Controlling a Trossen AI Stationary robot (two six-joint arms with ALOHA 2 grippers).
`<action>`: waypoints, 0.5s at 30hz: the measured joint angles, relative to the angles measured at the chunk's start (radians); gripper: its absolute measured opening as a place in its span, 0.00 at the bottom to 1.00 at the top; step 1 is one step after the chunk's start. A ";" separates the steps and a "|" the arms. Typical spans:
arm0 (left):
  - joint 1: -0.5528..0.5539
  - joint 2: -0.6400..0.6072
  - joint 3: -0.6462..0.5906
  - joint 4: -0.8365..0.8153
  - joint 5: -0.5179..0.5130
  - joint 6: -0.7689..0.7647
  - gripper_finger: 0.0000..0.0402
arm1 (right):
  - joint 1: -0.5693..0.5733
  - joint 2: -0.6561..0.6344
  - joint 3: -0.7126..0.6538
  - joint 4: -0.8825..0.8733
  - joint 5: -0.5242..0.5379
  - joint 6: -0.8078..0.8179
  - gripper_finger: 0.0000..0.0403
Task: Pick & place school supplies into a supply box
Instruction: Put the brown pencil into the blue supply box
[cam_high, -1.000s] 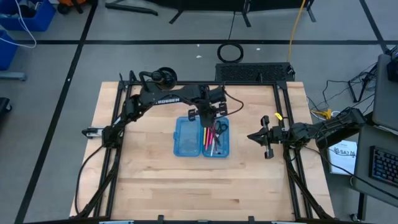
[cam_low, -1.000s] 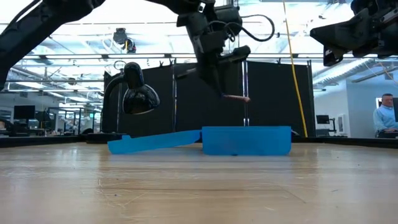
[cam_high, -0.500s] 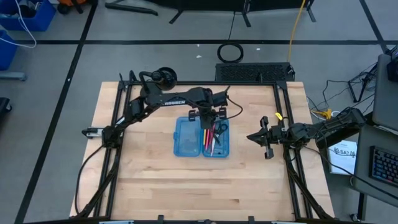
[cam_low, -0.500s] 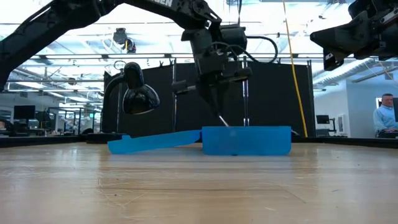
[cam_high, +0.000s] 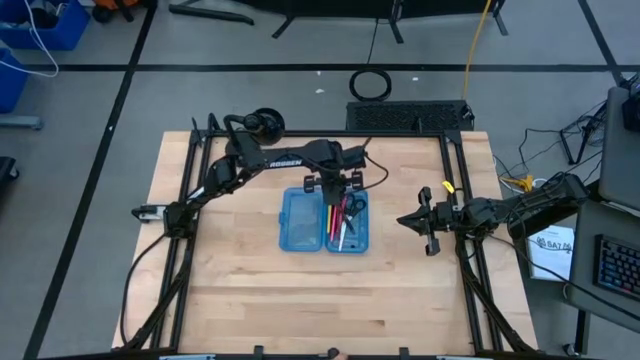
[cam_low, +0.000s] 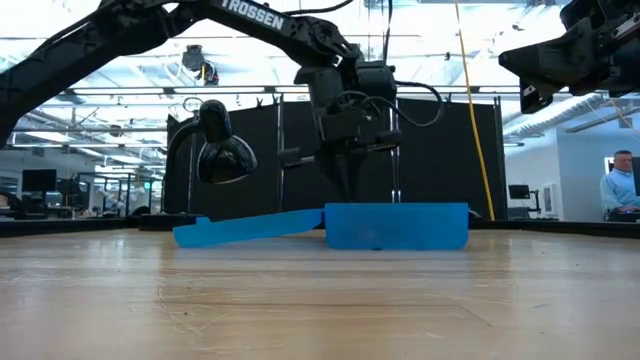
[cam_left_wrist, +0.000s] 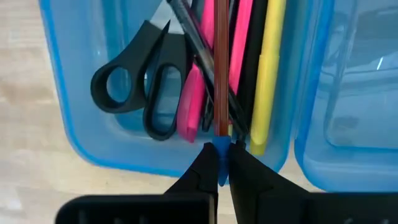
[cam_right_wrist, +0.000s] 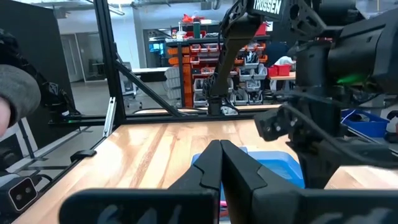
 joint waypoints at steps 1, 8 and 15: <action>-0.002 0.002 0.000 -0.001 0.001 0.000 0.04 | 0.000 0.000 0.000 0.001 0.000 0.000 0.00; -0.015 0.030 0.001 0.005 0.018 0.010 0.04 | 0.000 0.000 0.000 0.000 0.000 -0.001 0.00; -0.013 0.052 0.002 0.025 -0.023 0.009 0.07 | 0.000 -0.001 0.000 0.005 0.000 0.005 0.00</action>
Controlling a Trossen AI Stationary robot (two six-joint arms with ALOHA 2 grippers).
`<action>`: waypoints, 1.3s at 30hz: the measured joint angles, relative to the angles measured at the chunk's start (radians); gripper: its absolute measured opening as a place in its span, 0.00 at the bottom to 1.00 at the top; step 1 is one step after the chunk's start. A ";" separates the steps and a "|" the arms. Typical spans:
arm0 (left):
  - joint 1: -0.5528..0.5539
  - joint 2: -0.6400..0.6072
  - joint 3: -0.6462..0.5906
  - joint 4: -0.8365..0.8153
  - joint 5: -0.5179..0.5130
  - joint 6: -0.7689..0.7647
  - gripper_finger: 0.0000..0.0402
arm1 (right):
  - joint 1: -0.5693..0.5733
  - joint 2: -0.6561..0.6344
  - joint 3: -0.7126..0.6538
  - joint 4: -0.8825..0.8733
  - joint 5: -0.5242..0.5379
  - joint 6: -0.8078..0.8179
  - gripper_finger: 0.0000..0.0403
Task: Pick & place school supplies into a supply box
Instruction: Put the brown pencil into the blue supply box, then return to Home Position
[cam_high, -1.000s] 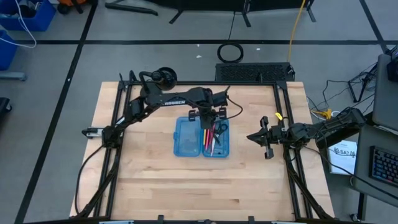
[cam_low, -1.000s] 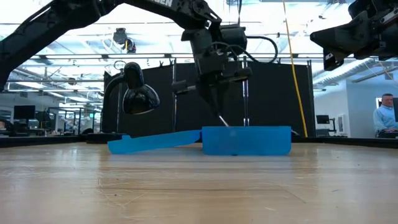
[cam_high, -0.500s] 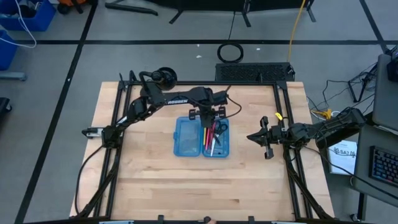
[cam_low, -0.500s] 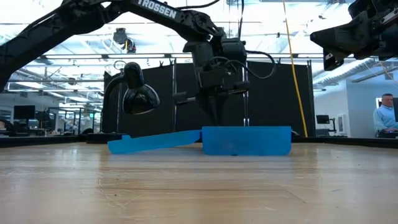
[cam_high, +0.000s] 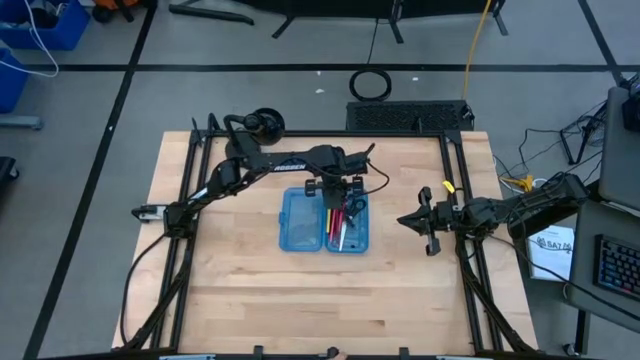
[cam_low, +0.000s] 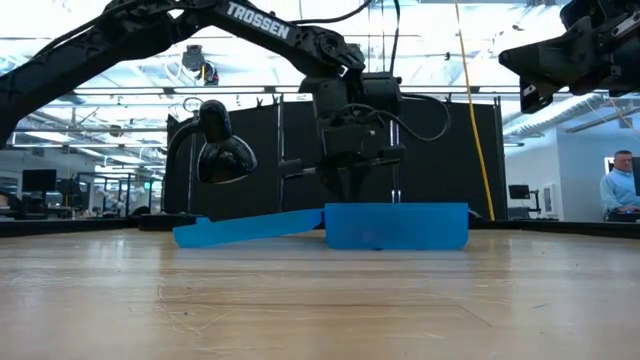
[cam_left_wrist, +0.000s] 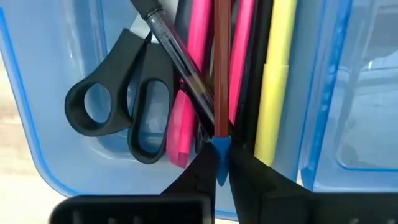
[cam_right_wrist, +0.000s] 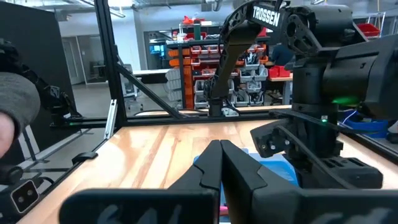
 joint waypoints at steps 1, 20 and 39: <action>0.000 0.000 0.000 0.002 -0.001 -0.016 0.09 | 0.000 0.000 0.000 0.002 0.000 0.004 0.00; -0.039 -0.159 -0.002 -0.028 0.072 -0.340 0.31 | 0.000 0.001 0.000 0.004 -0.001 -0.014 0.00; 0.117 -0.953 -0.839 0.423 0.658 -0.945 0.00 | 0.001 0.000 0.000 0.004 -0.001 -0.034 0.00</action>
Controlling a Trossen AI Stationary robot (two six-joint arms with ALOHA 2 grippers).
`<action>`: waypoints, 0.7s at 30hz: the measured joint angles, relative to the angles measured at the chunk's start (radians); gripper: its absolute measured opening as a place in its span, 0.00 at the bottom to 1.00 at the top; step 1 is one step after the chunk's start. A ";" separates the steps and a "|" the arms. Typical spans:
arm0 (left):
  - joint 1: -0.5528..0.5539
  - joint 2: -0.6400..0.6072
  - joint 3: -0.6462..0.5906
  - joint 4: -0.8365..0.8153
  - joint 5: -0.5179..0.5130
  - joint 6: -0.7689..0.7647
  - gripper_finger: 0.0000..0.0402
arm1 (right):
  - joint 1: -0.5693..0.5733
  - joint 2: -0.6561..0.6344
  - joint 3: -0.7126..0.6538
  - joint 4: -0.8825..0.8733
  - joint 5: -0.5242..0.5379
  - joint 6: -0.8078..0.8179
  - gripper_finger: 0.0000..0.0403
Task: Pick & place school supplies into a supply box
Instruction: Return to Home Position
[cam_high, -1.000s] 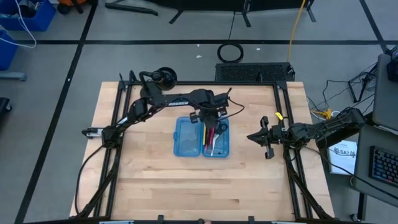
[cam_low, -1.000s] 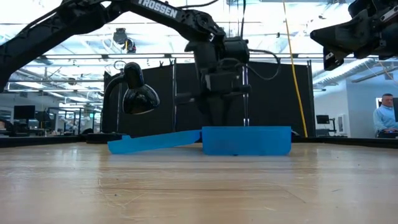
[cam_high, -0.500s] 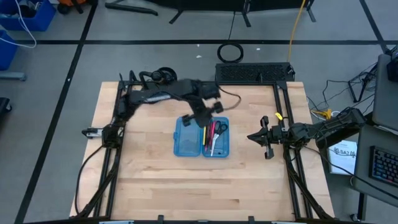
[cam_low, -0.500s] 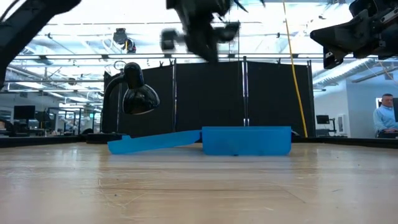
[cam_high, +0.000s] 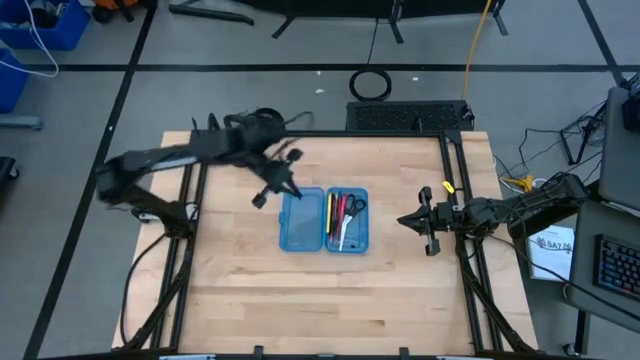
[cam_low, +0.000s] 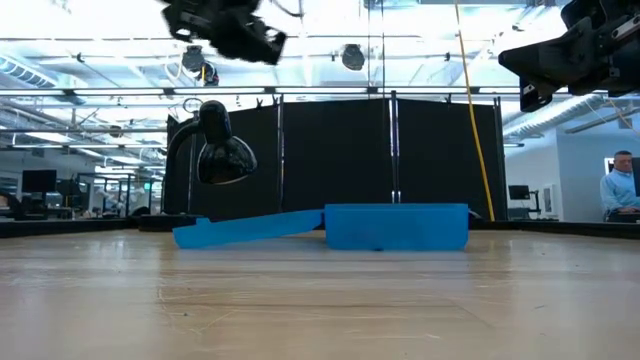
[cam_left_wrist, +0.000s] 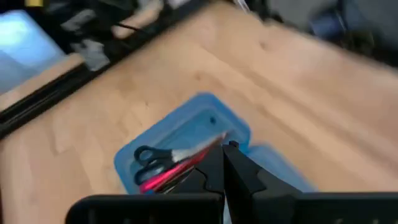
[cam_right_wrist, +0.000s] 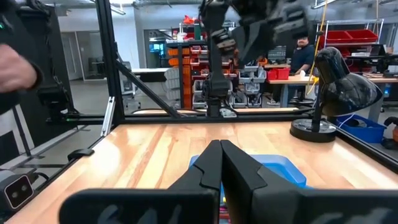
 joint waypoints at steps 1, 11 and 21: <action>-0.002 -0.056 -0.098 0.115 -0.004 -0.088 0.00 | 0.000 0.000 0.000 0.000 0.000 0.000 0.00; -0.169 -0.502 -0.862 1.027 -0.422 -0.623 0.00 | 0.000 0.000 0.000 -0.007 0.001 -0.024 0.00; -0.257 -0.972 -0.920 0.695 -0.630 -0.652 0.00 | 0.000 0.000 0.000 -0.009 0.003 -0.040 0.00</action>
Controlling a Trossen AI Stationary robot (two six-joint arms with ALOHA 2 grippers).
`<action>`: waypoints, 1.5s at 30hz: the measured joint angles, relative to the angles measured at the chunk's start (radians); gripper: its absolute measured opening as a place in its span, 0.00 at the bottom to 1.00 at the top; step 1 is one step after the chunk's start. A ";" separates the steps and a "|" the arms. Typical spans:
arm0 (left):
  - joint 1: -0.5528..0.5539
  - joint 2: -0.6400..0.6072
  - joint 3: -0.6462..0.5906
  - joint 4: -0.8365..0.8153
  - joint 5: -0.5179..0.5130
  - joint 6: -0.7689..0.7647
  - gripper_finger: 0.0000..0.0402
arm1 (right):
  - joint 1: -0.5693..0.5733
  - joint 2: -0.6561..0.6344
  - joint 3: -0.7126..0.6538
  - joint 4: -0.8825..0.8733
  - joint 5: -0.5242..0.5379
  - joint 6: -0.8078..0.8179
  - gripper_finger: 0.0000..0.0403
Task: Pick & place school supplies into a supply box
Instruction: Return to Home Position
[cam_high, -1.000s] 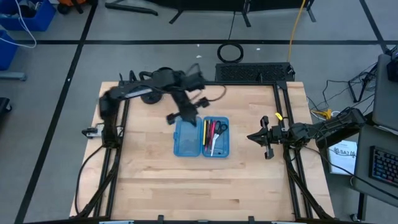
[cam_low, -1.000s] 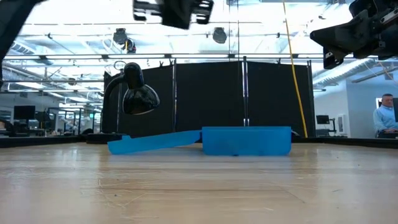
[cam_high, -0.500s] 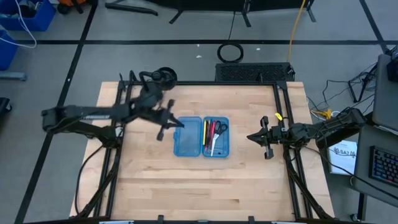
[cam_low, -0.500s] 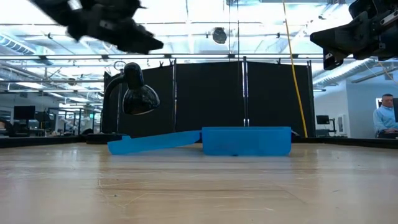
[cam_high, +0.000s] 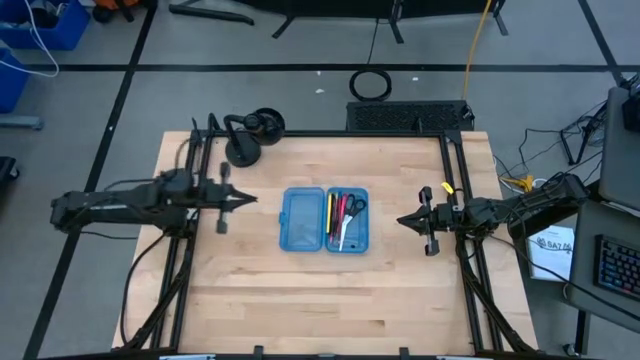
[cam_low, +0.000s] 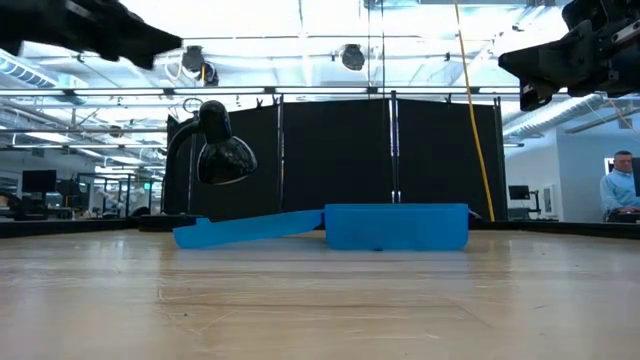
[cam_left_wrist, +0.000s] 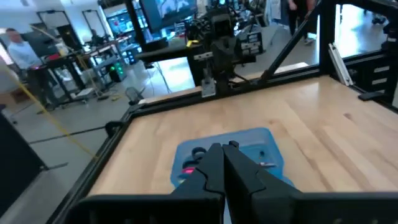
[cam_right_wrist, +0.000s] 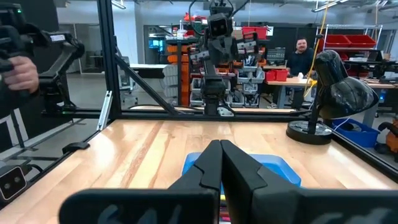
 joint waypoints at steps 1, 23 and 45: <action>-0.007 -0.039 0.010 -0.055 -0.010 0.000 0.00 | 0.000 0.000 0.000 -0.001 -0.001 0.000 0.00; -0.259 -0.269 -0.129 -0.138 -0.239 -0.033 0.00 | 0.000 -0.003 0.000 0.022 -0.027 0.003 0.00; -0.213 -0.244 -0.040 -0.175 -0.124 0.050 0.00 | 0.000 -0.003 0.000 0.026 -0.027 -0.012 0.00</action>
